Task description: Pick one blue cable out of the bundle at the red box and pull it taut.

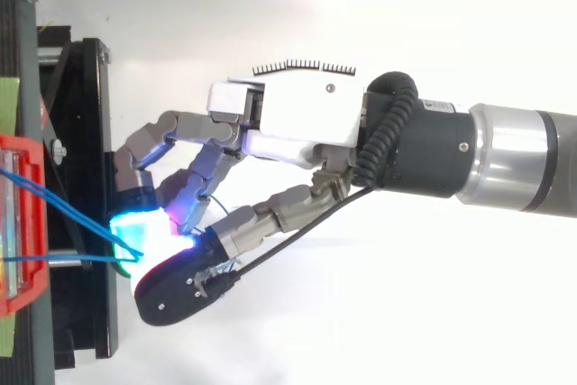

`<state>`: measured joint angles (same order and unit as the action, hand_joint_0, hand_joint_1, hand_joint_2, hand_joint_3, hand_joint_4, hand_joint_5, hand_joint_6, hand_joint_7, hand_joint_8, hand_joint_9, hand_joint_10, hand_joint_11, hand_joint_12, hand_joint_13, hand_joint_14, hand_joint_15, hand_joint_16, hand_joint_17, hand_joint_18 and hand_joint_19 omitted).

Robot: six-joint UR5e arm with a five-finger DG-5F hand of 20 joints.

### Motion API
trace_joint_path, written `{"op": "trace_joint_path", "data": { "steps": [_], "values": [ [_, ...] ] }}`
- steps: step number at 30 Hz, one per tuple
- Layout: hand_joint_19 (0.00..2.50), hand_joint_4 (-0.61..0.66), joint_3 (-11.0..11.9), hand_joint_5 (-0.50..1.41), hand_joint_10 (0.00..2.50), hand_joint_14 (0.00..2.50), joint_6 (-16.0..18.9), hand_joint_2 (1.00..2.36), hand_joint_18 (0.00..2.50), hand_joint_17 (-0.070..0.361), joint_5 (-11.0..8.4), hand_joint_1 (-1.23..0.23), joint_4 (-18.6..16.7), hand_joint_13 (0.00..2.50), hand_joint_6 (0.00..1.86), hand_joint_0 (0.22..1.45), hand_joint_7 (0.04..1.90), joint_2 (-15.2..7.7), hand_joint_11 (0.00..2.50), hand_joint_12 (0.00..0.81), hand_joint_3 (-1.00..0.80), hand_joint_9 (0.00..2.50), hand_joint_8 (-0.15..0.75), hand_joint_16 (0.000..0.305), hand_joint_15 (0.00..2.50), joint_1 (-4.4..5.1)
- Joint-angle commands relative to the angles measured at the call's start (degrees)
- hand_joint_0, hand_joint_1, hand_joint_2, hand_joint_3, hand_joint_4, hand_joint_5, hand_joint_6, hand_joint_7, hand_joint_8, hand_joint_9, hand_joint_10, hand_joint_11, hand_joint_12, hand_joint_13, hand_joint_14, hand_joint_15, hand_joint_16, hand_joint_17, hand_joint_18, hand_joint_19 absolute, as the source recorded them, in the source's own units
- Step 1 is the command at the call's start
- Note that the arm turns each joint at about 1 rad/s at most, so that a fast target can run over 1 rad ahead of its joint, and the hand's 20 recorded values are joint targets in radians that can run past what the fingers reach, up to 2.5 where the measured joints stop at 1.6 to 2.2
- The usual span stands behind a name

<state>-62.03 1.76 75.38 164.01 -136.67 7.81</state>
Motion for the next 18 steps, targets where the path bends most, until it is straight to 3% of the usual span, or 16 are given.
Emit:
{"op": "trace_joint_path", "data": {
  "steps": [1,7,18],
  "values": [
    [0.47,0.07,-0.03,-0.13,0.01,0.01,0.0,1.01,0.68,0.134,0.03,-0.62,0.0,0.74,0.85,0.58,1.06,0.0,1.03,0.406,-0.17,1.15,0.335,0.059,0.43,0.01],
    [0.43,0.15,-0.03,-0.15,0.01,0.01,-0.09,1.01,0.72,0.145,-0.06,-0.74,0.0,0.75,0.86,0.58,1.04,0.0,1.13,0.433,-0.09,1.15,0.383,0.065,0.41,0.01],
    [0.44,0.14,-0.11,-0.18,0.01,0.02,0.0,1.02,0.63,0.118,0.03,-0.88,0.0,0.69,0.9,0.63,1.05,0.0,1.19,0.379,-0.19,1.06,0.328,0.052,0.43,0.01]
  ]
}}
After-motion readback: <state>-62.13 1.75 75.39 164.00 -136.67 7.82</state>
